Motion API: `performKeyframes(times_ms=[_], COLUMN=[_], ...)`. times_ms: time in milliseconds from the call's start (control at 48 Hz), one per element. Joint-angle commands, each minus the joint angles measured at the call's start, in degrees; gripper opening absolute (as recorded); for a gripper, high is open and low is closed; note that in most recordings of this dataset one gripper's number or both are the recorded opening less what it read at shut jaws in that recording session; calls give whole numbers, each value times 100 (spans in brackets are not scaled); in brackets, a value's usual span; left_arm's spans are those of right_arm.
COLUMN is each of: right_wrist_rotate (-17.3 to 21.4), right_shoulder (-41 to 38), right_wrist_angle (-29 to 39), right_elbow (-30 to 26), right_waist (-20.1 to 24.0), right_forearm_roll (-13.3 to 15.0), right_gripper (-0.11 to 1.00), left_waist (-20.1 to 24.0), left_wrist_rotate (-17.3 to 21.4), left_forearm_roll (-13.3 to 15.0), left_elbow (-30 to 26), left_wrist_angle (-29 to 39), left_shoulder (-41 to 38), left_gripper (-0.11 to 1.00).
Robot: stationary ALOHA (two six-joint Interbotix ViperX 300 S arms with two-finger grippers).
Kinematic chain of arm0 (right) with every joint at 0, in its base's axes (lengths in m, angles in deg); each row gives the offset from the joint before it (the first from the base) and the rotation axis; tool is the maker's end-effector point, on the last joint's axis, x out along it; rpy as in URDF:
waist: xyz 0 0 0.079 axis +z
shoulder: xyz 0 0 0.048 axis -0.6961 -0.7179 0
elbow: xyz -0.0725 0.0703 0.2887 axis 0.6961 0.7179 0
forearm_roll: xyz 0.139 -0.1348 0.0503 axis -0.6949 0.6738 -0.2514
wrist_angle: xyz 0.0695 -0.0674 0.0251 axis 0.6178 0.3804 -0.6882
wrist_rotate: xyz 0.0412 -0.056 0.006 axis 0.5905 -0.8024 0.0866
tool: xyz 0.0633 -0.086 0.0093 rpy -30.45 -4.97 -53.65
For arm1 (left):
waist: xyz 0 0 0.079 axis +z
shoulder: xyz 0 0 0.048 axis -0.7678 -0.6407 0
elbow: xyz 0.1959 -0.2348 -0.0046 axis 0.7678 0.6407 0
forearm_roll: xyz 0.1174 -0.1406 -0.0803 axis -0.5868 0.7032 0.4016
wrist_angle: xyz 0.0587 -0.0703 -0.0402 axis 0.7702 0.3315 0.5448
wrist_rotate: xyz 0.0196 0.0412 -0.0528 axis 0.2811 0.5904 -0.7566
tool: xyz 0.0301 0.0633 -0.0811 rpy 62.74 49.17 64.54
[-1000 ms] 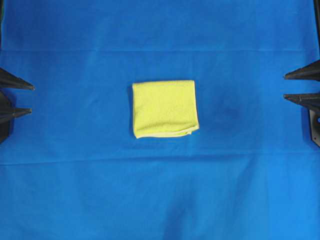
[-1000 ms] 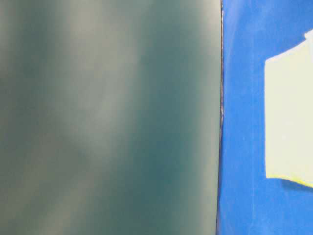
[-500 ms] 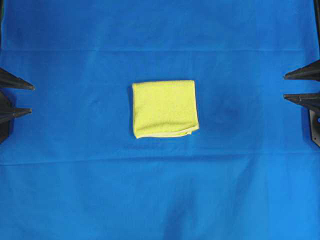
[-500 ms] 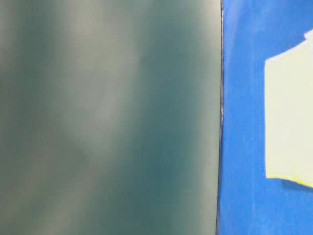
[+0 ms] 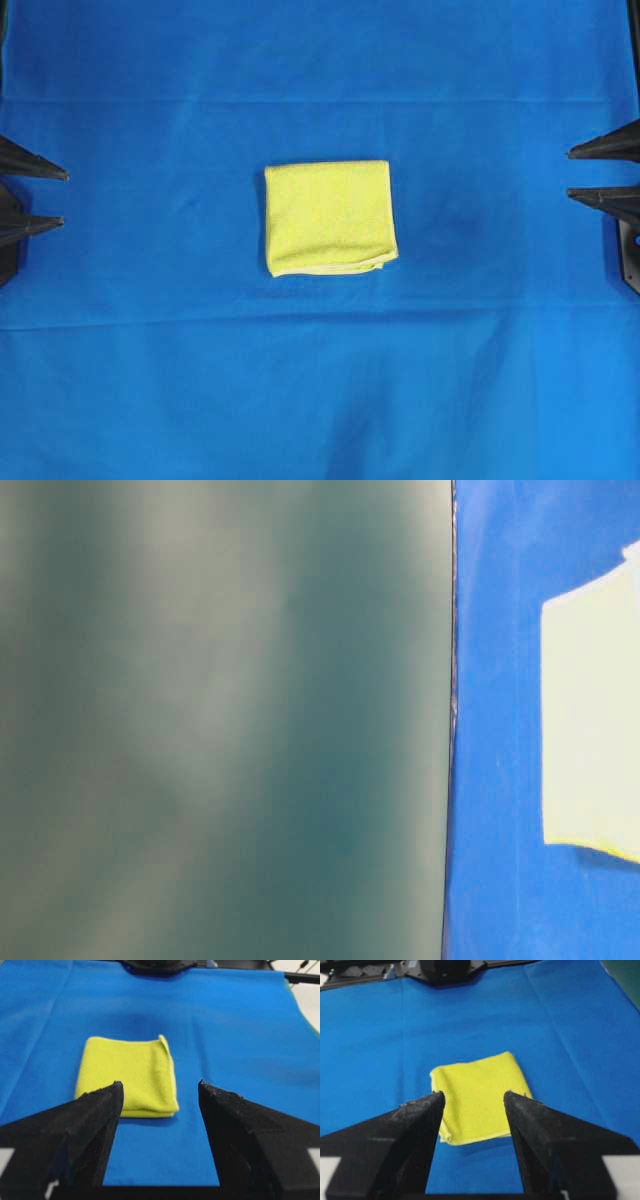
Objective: Fold a vertical towel.
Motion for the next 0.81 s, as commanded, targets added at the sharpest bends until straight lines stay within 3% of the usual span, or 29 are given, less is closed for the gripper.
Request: performKeyframes(times_ms=[0,792], right_wrist_rotate=[9,9], right_shoulder=[-53,-62], right_wrist_angle=[-53,0], right_elbow=[-70,-70], right_waist=[-9,-9], right_forearm_roll=[-9,-9], right_gripper=[57,57], left_waist=[18,18], left_wrist_rotate=[-9,-9], left_forearm_roll=[-9,0], left_elbow=[-88,-88], left_wrist_angle=[-35,-35], left_shoulder=[-53,-44], left_gripper=[58,58])
